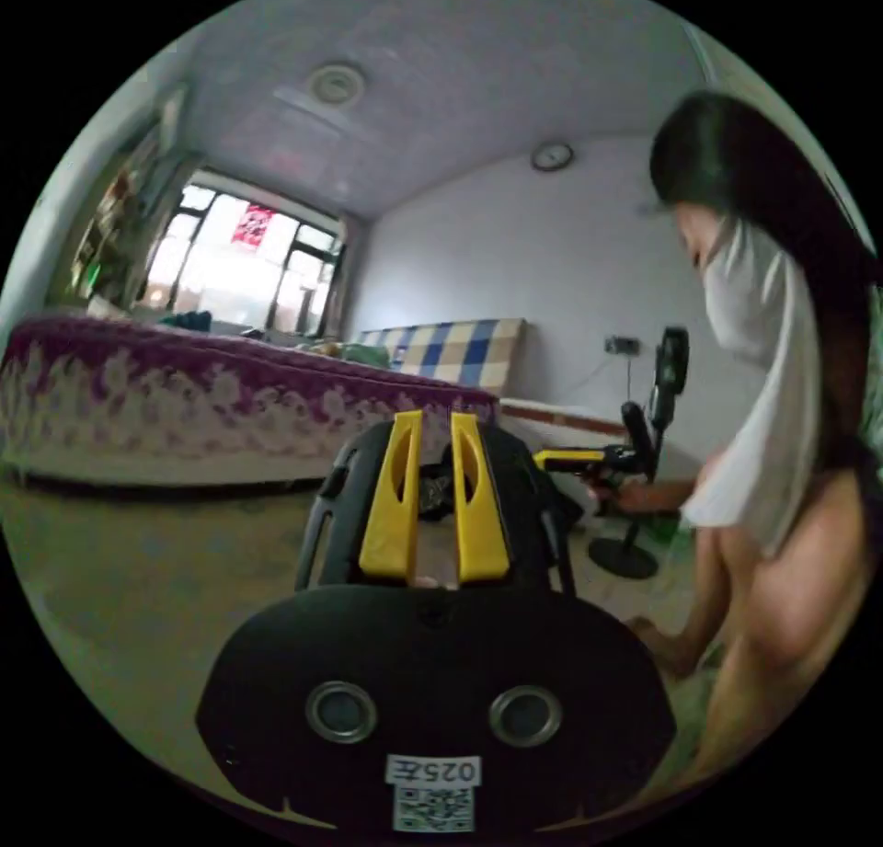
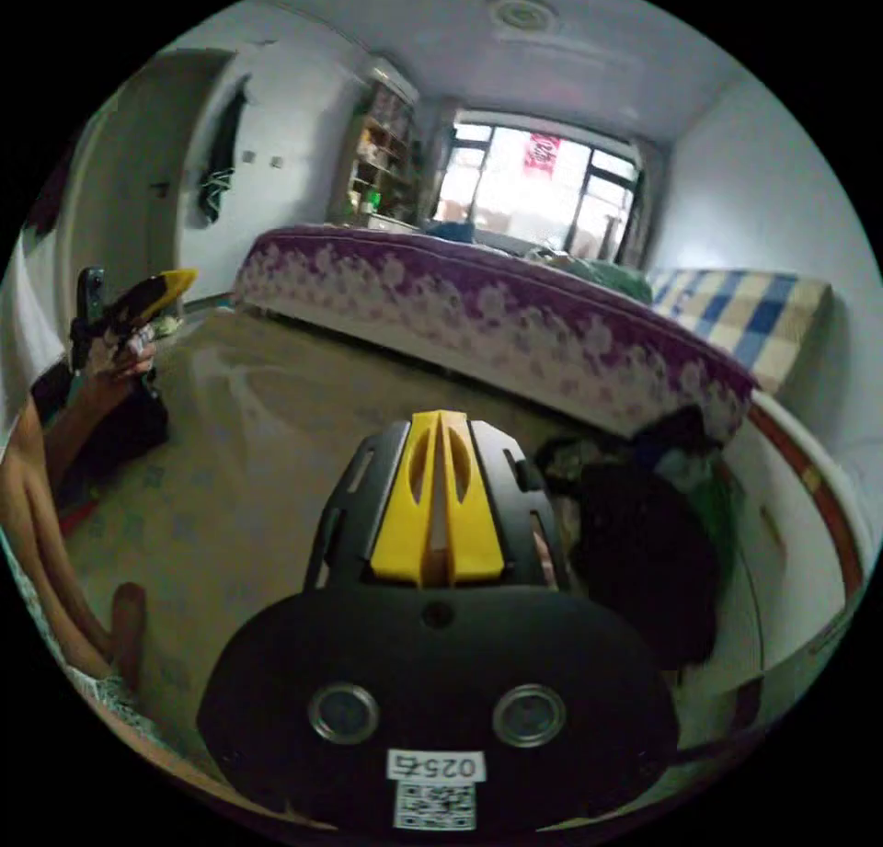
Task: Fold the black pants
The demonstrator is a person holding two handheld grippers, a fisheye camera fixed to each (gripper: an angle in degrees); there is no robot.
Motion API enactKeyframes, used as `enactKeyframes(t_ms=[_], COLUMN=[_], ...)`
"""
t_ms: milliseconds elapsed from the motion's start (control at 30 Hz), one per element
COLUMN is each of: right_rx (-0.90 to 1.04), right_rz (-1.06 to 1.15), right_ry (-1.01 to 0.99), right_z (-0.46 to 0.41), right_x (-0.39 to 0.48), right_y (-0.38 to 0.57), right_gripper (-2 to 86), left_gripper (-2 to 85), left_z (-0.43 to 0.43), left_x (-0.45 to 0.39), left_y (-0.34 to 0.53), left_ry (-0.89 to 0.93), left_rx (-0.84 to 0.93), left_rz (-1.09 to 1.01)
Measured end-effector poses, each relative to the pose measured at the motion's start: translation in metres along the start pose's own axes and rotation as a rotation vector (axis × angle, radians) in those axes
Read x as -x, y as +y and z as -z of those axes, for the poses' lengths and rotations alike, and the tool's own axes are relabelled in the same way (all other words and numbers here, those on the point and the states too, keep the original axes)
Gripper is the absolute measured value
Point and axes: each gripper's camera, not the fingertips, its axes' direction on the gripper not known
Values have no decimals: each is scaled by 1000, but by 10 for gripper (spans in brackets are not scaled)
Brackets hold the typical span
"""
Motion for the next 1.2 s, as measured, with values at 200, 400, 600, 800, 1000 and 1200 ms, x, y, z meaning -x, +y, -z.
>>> enactKeyframes(t_ms=[200,400,600,800,1000,1200], right_rx=[166,257,275,344,353,155], right_rz=[-105,-206,-572,-643,-743,-615], right_ry=[4,88,142,279,310,25], right_z=[83,148,200,235,267,333], right_x=[-113,-241,-380,-456,-498,-471], right_y=[56,87,135,140,130,89], right_gripper=[62,123,142,152,55,-1], left_gripper=[97,132,129,134,139,172], left_z=[-145,-287,-389,-499,-567,-568], left_x=[-51,-22,-44,-27,24,81], left_y=[159,350,570,771,916,1009], left_ry=[49,246,334,341,339,280], left_rx=[194,631,800,897,1021,1049], left_rz=[-404,-219,-202,-100,83,276])
